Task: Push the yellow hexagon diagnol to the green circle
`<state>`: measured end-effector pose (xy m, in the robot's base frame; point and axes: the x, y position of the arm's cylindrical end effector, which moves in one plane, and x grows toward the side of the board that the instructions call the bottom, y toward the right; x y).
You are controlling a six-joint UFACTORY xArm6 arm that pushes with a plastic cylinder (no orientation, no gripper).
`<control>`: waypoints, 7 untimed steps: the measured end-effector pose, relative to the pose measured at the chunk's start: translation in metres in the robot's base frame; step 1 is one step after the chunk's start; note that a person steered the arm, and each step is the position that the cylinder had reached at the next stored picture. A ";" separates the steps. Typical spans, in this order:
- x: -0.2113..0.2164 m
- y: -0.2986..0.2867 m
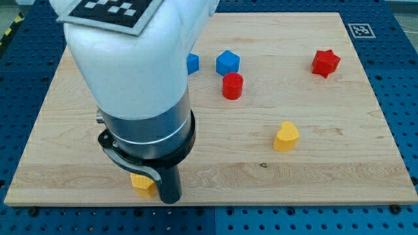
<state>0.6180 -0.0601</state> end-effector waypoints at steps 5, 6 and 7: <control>-0.023 0.043; -0.023 0.026; -0.023 0.010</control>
<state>0.5955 -0.0500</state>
